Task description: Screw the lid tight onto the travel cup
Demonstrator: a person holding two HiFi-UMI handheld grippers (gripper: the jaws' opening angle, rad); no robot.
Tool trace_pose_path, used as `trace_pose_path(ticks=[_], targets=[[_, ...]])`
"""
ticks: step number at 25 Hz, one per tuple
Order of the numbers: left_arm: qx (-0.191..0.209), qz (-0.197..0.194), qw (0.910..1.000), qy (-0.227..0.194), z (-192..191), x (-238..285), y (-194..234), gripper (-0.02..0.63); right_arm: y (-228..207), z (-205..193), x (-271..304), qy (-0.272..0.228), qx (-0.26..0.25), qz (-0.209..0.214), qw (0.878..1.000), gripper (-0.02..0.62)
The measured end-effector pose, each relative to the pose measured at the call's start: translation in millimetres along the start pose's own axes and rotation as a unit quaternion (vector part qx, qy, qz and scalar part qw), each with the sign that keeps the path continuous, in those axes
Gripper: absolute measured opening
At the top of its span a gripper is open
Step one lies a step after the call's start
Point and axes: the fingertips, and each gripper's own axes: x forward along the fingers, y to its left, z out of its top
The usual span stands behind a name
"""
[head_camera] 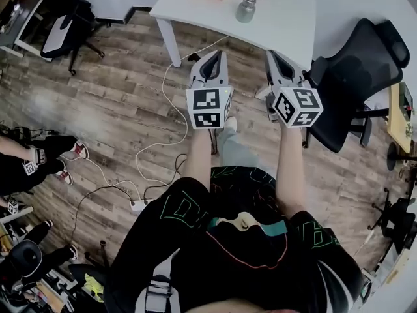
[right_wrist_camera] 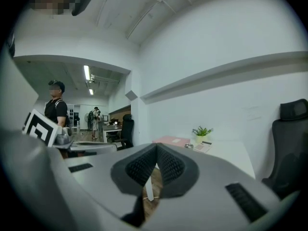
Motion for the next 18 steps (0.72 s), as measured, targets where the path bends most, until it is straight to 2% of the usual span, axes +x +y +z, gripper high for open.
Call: trace_pose_path(ticks=[7, 18], targets=[[-0.017, -0.013, 0.9992, 0.033, -29.2, 86.2, -11.0, 0.008, -62.0, -17.7, 50.3, 0.026, 0.016, 0.014, 0.999, 0.006], [-0.003, -0.004, 0.9972, 0.074, -61.7, 202.2, -16.2, 0.008, -150.0, -38.0, 133.2, 0.041, 0.038, 0.059, 0.997, 0.006]])
